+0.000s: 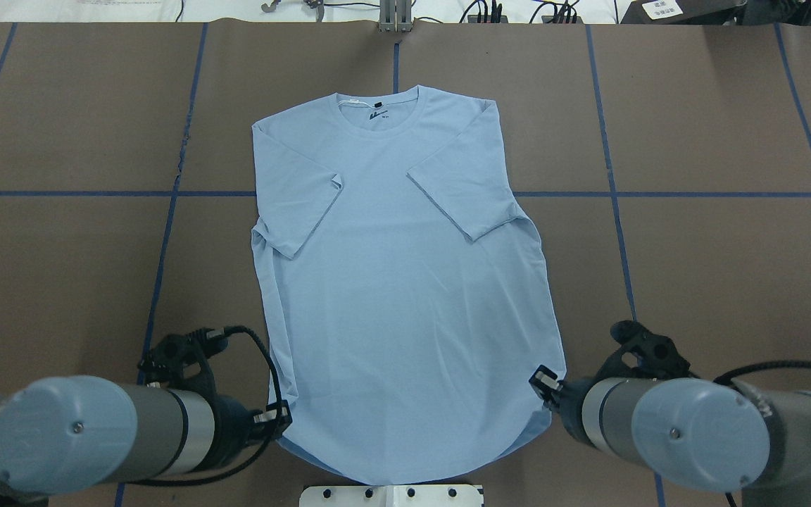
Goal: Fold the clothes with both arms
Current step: 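Grasp both hem corners nearest the robot with both grippers, then lift the hem with both grippers and fold it toward the collar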
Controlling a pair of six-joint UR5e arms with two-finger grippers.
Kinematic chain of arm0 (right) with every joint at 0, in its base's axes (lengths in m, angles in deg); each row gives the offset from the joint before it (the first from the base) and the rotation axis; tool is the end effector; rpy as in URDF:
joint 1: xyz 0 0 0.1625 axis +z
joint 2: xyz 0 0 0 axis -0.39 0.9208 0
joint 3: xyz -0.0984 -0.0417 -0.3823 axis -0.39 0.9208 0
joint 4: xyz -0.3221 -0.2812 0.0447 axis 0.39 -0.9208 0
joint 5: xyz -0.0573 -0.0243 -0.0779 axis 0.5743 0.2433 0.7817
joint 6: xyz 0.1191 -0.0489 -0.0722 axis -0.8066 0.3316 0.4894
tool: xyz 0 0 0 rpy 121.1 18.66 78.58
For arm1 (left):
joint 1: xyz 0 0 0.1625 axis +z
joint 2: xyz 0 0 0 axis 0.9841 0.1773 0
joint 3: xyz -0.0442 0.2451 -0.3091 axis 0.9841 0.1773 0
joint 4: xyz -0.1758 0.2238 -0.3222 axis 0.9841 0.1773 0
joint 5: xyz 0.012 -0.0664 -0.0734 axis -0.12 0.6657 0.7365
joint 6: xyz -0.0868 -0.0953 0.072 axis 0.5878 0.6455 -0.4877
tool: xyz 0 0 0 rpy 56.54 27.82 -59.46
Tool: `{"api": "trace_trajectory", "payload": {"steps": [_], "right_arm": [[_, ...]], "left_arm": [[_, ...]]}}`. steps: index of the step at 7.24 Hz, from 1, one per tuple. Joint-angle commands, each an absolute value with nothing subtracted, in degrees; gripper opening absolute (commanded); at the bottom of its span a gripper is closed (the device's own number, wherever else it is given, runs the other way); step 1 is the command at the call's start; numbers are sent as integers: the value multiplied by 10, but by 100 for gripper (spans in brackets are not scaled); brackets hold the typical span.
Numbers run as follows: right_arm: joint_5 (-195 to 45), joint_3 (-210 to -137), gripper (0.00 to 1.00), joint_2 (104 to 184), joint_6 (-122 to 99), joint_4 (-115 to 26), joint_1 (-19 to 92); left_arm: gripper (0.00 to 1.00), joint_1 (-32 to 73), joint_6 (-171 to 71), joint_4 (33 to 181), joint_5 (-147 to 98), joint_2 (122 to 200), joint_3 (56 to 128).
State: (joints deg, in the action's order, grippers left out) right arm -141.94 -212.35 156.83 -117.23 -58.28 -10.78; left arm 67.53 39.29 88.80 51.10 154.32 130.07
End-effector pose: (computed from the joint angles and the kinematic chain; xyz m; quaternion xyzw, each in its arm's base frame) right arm -0.4566 -0.2343 0.2692 -0.0730 -0.4054 0.3420 0.8446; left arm 0.4806 -0.2218 0.2104 -0.0624 0.5028 -0.1652 0.8462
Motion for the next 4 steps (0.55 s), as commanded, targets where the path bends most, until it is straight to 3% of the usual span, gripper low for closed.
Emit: {"api": "trace_trajectory", "payload": {"steps": [1, 4], "right_arm": [[-1484, -2117, 0, 1516, -1078, -589, 17], [-1525, -1973, 0, 1433, -898, -586, 146]], "left_arm": [[0, 588, 389, 884, 515, 1581, 1312], [0, 458, 318, 884, 515, 1609, 1234]]}}
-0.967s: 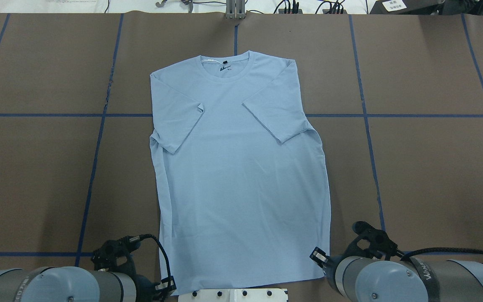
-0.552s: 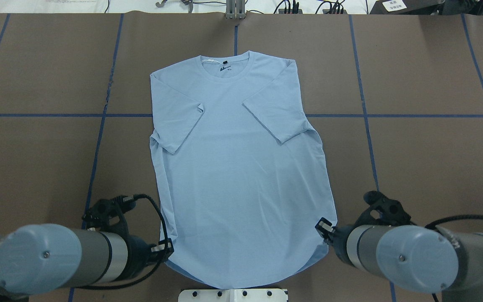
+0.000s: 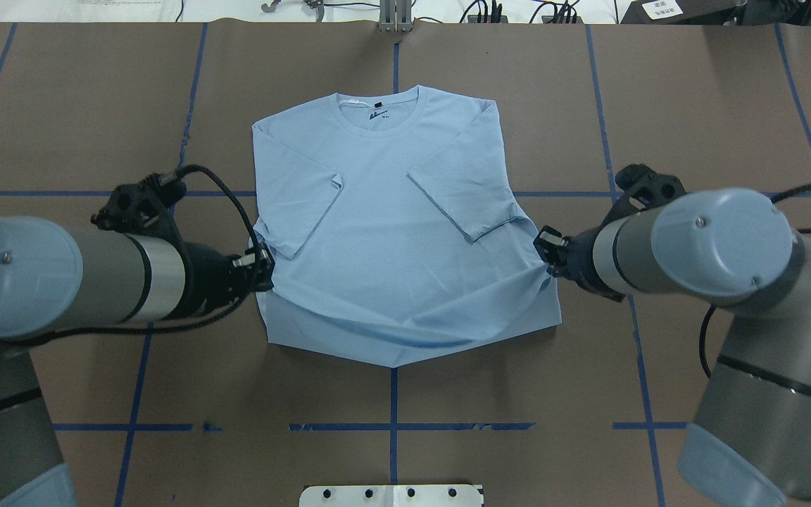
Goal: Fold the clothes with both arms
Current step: 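Lift the hem with both grippers and fold it toward the collar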
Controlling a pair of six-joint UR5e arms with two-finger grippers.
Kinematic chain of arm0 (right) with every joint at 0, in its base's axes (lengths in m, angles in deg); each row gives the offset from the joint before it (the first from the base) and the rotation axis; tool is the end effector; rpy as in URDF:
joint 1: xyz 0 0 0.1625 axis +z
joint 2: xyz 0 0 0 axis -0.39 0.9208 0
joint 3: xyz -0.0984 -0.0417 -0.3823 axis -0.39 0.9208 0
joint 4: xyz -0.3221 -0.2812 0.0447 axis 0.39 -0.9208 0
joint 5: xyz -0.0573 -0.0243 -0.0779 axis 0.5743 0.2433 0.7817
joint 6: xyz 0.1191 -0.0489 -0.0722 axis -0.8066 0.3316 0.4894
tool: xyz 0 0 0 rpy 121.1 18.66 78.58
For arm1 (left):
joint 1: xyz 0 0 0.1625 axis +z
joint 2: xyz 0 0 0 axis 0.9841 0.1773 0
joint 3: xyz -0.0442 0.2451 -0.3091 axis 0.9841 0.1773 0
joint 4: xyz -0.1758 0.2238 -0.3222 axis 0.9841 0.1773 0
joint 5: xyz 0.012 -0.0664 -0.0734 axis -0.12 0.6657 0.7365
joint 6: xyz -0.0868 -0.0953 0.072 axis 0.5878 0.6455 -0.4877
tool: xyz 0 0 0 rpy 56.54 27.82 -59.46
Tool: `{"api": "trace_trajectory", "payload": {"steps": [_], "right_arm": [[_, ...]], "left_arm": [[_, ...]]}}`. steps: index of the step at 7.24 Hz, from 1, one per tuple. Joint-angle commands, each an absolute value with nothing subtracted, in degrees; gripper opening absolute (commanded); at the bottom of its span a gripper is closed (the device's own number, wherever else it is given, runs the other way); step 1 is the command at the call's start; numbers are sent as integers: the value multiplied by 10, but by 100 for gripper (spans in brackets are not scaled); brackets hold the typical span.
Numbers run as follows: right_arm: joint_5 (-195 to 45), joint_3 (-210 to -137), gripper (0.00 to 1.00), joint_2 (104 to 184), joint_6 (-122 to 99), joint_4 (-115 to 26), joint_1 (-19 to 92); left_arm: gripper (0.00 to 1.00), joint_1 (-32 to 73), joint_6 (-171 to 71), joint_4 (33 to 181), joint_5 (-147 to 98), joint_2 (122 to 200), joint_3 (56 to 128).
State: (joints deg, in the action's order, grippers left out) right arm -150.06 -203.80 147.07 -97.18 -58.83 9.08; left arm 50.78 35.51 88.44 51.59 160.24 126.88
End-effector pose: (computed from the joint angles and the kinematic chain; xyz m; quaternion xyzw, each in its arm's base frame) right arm -0.4104 -0.3888 0.2460 0.0071 -0.4213 0.3114 0.8518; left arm 0.4168 -0.3609 0.1801 0.0281 0.5237 -0.2529 0.8130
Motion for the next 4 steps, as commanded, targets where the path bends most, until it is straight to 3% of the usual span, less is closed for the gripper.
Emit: {"api": "trace_trajectory", "payload": {"steps": [1, 4], "right_arm": [[-1535, -1933, 0, 1394, -887, -587, 171], [-1536, -1745, 0, 1279, -836, -564, 218]], "left_arm": [[0, 454, 304, 887, 512, 1610, 1198], [0, 404, 236, 919, 511, 1652, 1094]]}}
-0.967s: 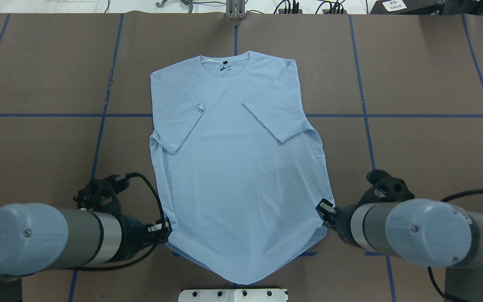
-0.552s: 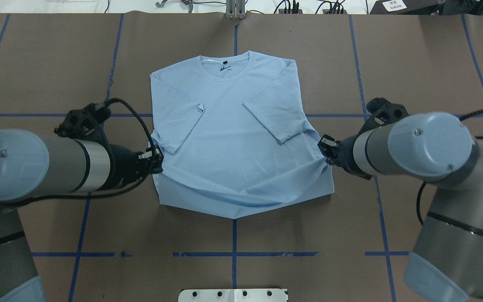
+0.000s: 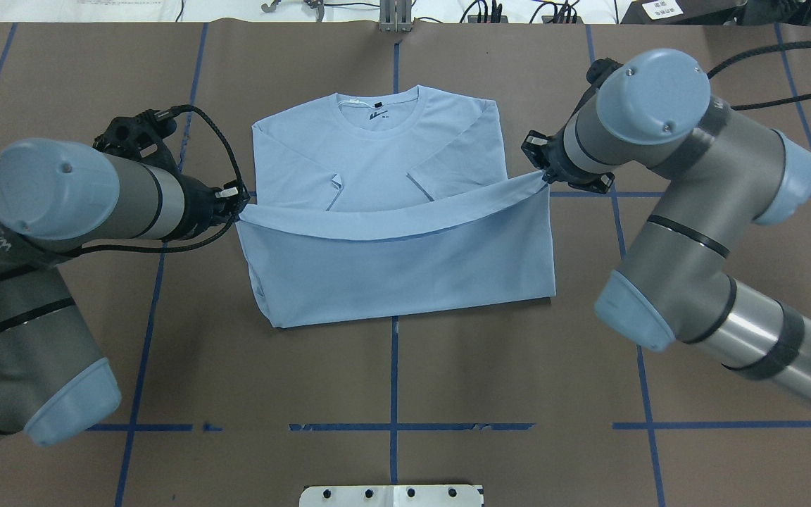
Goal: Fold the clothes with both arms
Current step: 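Lift the hem with both grippers and fold it toward the collar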
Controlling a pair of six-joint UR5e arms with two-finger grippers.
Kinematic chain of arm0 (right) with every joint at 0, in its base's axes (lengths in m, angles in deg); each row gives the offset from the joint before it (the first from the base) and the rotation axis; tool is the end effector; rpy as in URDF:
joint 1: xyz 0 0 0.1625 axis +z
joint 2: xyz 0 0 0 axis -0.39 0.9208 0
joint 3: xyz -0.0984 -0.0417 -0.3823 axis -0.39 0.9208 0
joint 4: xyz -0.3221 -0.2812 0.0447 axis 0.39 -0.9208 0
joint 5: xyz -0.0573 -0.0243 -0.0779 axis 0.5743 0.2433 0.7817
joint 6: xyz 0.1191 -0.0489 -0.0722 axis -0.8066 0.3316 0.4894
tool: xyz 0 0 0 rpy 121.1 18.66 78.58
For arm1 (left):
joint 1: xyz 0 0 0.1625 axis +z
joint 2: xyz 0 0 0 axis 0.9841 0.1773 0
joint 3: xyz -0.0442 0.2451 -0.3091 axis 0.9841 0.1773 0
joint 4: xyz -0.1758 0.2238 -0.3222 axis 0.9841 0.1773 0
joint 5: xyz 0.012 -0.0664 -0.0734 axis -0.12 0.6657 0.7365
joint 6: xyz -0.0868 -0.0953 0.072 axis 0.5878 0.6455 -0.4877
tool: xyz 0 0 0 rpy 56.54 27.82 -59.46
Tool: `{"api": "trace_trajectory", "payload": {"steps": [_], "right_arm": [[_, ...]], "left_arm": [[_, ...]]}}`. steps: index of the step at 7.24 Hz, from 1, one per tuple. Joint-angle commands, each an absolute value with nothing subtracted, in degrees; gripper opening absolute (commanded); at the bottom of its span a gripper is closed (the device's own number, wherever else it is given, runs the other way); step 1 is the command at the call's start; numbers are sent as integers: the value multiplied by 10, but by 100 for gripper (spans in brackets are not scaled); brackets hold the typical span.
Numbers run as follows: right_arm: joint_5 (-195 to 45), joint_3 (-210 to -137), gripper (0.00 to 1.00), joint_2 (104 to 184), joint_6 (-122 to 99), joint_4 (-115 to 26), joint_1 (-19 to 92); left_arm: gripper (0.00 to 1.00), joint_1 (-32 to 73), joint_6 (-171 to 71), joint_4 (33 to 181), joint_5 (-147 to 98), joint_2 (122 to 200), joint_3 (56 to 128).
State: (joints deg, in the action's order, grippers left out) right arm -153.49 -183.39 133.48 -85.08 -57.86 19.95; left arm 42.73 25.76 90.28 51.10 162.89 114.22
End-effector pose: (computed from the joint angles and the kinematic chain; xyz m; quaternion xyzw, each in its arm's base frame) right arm -0.4216 -0.5327 0.2575 0.0462 -0.3776 0.3016 0.8742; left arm 0.4200 -0.4609 0.2447 0.0908 0.4539 -0.2580 0.8480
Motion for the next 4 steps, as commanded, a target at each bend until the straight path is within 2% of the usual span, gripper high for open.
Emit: {"api": "trace_trajectory", "payload": {"steps": [1, 2, 3, 4], "right_arm": [[-1536, -1673, 0, 1242, -834, -529, 226], [-1538, -1584, 0, 1195, -820, -500, 236], [-1550, -1528, 0, 1166, -785, -486, 250], [-1550, -1506, 0, 1162, -781, -466, 256]], "left_arm": [[0, 387, 234, 953, 510, 1670, 1049], [0, 366, 233, 992, 509, 1684, 995], [0, 356, 202, 1035, 501, 1700, 935], [0, 355, 186, 1082, 481, 1713, 875]]}}
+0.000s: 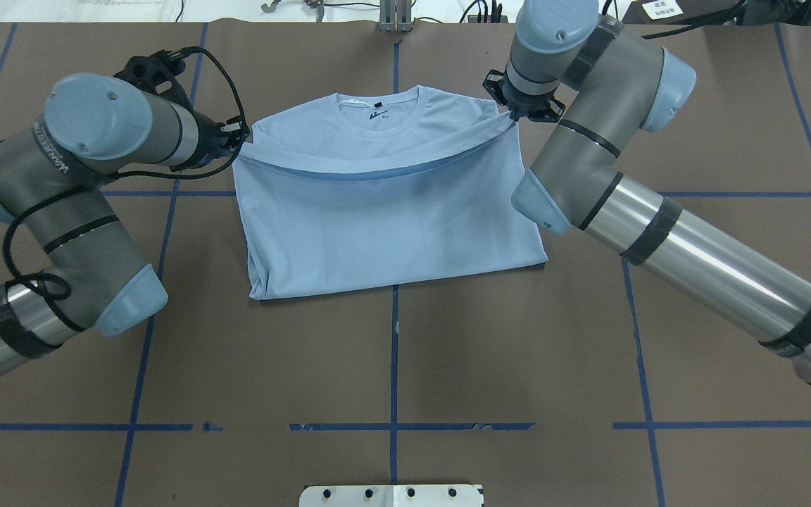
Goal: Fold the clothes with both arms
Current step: 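Lift the hem with both grippers and fold it toward the collar, then release the hem at the collar and raise both grippers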
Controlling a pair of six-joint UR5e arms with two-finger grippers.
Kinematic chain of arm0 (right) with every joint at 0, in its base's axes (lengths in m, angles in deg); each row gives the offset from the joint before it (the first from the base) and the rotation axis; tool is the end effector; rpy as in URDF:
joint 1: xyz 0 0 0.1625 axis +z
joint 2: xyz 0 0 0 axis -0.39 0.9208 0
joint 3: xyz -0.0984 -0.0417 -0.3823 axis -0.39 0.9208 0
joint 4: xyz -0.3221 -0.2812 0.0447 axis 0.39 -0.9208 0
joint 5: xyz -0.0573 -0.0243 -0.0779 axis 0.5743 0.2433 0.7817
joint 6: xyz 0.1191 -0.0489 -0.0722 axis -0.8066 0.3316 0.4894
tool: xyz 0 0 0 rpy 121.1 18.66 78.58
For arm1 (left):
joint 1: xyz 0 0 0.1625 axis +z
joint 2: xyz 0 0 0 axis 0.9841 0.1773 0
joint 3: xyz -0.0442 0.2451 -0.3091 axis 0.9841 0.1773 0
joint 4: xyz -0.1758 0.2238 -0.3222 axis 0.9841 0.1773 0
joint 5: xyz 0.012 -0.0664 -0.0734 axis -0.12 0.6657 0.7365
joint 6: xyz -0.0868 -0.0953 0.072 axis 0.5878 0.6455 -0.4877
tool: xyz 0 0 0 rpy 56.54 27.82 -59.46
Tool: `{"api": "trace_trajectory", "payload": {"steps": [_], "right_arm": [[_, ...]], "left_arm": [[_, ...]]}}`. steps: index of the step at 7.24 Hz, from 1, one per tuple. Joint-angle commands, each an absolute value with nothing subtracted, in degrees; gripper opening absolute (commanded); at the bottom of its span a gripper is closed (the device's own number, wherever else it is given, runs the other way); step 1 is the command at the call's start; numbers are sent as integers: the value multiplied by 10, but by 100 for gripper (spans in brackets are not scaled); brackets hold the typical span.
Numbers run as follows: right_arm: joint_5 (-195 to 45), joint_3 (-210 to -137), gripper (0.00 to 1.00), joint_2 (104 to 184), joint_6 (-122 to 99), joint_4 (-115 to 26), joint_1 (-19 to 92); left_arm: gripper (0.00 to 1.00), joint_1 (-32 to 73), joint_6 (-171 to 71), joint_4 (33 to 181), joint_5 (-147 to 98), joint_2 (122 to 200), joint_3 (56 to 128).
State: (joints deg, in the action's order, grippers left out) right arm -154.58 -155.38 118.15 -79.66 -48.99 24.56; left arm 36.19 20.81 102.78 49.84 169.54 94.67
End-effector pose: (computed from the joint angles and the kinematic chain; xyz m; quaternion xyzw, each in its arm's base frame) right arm -0.4701 -0.6621 0.2741 0.0561 -0.3487 0.2992 0.8864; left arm 0.4344 -0.5766 0.2984 0.1434 0.4361 -0.2754 0.8447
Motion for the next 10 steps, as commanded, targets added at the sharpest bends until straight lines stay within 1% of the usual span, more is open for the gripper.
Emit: {"api": "trace_trajectory", "payload": {"steps": [1, 2, 3, 5, 7, 8, 9, 10], "right_arm": [[-1550, -1477, 0, 1151, -781, -448, 256], [-1550, -1462, 0, 1146, -780, -436, 255], [-1550, -1441, 0, 1140, -776, -411, 254], [-1548, -1424, 0, 1141, -775, -390, 249], [-1547, -1422, 0, 1141, -775, -385, 248], [-1546, -1422, 0, 1138, -774, -384, 250], [-1542, -1421, 17, 1138, -769, -384, 250], [-1539, -1422, 26, 1138, -769, -384, 250]], "left_arm": [[0, 355, 185, 1095, 475, 1723, 852], [0, 356, 185, 1097, 475, 1738, 832], [0, 356, 185, 1114, 458, 1759, 795], [0, 354, 159, 1127, 457, 1768, 776], [22, 344, 145, 1146, 456, 1767, 764], [22, 336, 135, 1158, 457, 1761, 765], [25, 336, 133, 1169, 457, 1753, 765], [29, 334, 132, 1183, 457, 1740, 765]]}}
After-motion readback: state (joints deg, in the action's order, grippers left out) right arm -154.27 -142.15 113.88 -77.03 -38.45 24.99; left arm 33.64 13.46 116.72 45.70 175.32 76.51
